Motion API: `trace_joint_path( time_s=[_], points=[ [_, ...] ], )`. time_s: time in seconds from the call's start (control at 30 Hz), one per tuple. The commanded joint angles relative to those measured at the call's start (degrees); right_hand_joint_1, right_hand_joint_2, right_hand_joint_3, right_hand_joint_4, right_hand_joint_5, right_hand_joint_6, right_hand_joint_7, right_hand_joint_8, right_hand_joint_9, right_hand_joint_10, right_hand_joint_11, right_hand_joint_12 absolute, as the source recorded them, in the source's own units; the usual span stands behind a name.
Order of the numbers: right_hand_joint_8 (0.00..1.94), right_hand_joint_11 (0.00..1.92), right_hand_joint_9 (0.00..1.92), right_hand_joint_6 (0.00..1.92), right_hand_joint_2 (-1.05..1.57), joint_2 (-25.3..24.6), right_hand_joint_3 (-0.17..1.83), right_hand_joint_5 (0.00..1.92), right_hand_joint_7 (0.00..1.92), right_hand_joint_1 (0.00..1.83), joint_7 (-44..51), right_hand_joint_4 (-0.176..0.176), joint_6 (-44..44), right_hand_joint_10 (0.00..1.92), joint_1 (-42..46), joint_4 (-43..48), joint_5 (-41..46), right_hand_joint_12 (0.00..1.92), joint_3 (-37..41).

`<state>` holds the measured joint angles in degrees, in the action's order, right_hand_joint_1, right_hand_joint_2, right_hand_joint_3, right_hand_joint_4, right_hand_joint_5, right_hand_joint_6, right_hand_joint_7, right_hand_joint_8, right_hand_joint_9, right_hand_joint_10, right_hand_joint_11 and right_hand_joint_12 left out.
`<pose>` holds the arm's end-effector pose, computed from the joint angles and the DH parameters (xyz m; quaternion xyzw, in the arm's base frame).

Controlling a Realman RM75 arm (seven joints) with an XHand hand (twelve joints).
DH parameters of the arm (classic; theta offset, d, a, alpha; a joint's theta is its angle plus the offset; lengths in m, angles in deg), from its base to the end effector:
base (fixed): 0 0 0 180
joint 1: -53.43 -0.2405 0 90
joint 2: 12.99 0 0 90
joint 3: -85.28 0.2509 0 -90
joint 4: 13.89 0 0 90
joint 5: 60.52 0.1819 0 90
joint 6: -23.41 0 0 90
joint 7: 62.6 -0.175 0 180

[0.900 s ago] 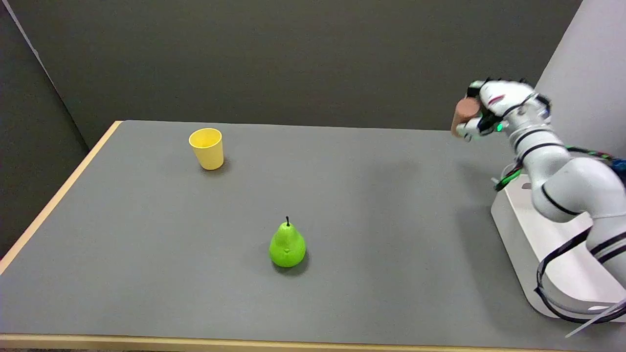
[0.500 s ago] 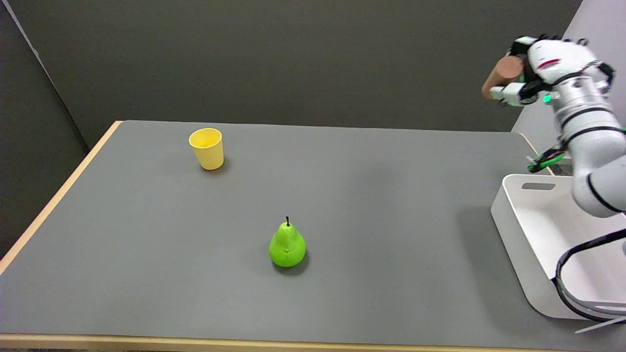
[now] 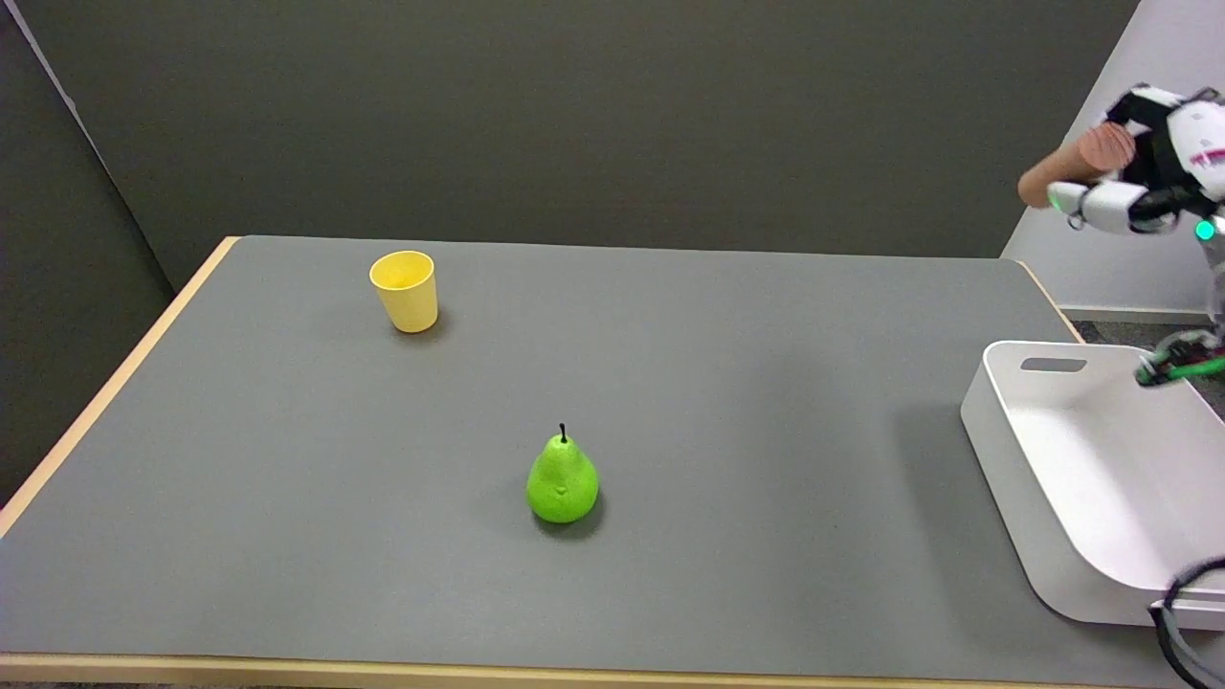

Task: Place the wooden cylinder in the white box.

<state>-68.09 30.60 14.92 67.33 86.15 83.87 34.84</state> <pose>-0.0987 -0.2462 0.5545 0.4753 0.0507 0.1827 0.8591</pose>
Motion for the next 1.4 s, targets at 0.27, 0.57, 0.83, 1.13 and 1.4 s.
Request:
trace_joint_path(
  time_s=[0.27, 0.57, 0.83, 1.13, 1.4],
  points=[
    [1.81, 0.52, 0.97, 1.51, 1.02, -16.64, 0.52, 0.71, 0.95, 0.91, -18.5, 0.121, 32.51, 1.92, 17.04, -14.33, 3.21, 1.92, 24.65],
    [1.82, 0.49, 0.97, 1.51, 1.02, -17.44, 0.52, 0.71, 0.95, 0.92, -25.85, 0.109, 46.14, 1.92, 15.89, -26.64, 3.29, 1.92, 30.0],
    [1.83, 0.49, 0.98, 1.51, 1.03, -16.76, 0.51, 0.71, 0.95, 0.93, -25.73, 0.079, 48.39, 1.92, 15.05, -31.38, 3.13, 1.92, 27.46],
    [1.84, 0.55, 0.98, 1.51, 1.02, -16.12, 0.52, 0.72, 0.95, 0.94, -26.48, 0.072, 53.97, 1.92, 14.05, -35.93, 3.21, 1.92, 24.67],
    [0.27, 0.15, 0.04, 0.38, 0.55, -13.66, 0.86, 0.13, 0.08, 0.45, -31.64, 0.004, 60.83, 0.65, 11.07, -41.22, 3.21, 1.41, 24.4]
  ],
)
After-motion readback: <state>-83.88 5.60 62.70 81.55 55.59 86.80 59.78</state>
